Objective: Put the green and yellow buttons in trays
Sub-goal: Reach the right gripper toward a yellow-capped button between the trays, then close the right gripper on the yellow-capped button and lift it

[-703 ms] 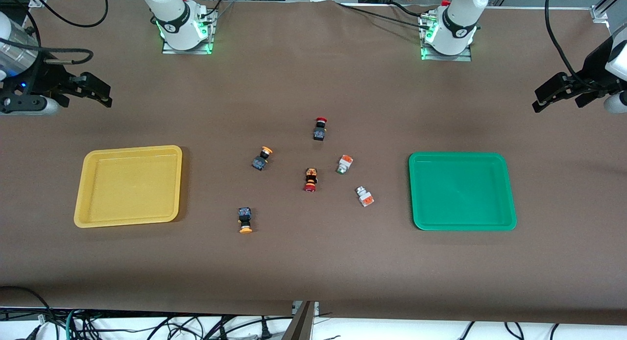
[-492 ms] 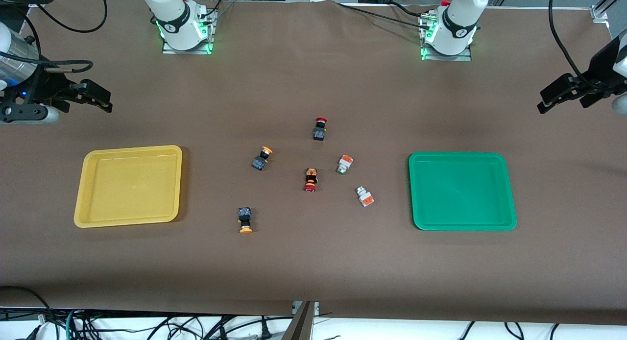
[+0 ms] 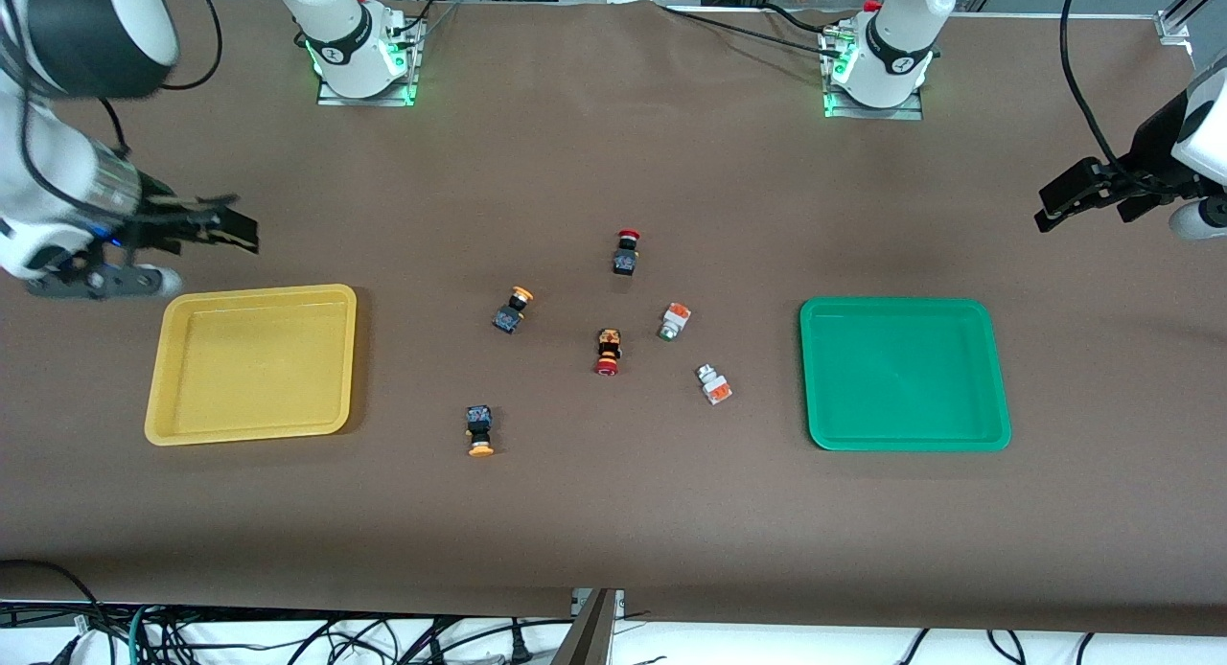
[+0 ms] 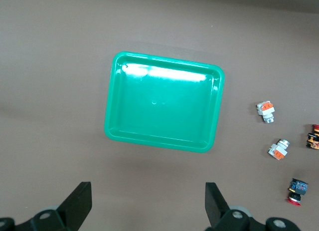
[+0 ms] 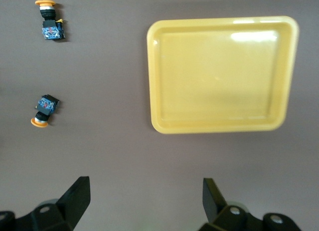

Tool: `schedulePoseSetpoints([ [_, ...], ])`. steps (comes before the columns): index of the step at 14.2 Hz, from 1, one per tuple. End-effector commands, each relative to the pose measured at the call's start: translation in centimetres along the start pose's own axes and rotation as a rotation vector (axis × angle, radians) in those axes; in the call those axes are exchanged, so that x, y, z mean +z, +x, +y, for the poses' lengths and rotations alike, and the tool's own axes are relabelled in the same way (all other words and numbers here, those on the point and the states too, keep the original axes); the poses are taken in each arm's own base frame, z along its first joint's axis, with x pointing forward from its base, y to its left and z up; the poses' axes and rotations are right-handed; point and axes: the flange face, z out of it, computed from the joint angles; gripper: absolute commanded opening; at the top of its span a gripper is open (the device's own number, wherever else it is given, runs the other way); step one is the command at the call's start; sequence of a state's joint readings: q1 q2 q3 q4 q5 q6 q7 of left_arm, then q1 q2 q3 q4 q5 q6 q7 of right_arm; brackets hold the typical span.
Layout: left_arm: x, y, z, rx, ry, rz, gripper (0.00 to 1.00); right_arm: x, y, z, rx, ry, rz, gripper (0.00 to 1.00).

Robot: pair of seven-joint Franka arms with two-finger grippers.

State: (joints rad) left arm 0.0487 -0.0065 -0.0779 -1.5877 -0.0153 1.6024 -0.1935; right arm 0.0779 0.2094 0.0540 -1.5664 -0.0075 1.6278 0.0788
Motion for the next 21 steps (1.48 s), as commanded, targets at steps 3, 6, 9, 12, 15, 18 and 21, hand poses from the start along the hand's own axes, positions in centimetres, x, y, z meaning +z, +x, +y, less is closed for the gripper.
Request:
schedulePoseSetpoints([
  [3,-0.8,0.3,-0.8,-0.023,-0.001,0.016,1.00,11.8,6.2,-13.6,0.176,0.012,0.065,1.00],
  [6,-1.0,0.2,-0.4,-0.016,-0.001,0.019,1.00,18.7,6.4,-23.3,0.335,0.056,0.125,1.00],
  [9,-0.9,0.2,-0.4,-0.016,-0.002,0.017,1.00,24.7,5.1,-28.5,0.390,0.047,0.103,1.00],
  [12,-0.8,0.1,-0.1,-0.010,-0.002,0.014,1.00,28.7,4.5,-28.9,0.388,0.014,0.060,1.00],
  [15,-0.9,0.0,0.2,-0.007,-0.001,0.012,1.00,30.7,3.8,-28.0,0.395,-0.012,0.027,1.00],
  [18,-0.6,0.2,-0.2,-0.013,0.000,0.011,1.00,32.3,2.9,-27.7,0.392,-0.023,0.014,1.00],
  [21,-0.7,0.1,-0.3,-0.012,0.002,0.010,1.00,33.0,2.3,-27.5,0.393,-0.031,0.005,0.55],
])
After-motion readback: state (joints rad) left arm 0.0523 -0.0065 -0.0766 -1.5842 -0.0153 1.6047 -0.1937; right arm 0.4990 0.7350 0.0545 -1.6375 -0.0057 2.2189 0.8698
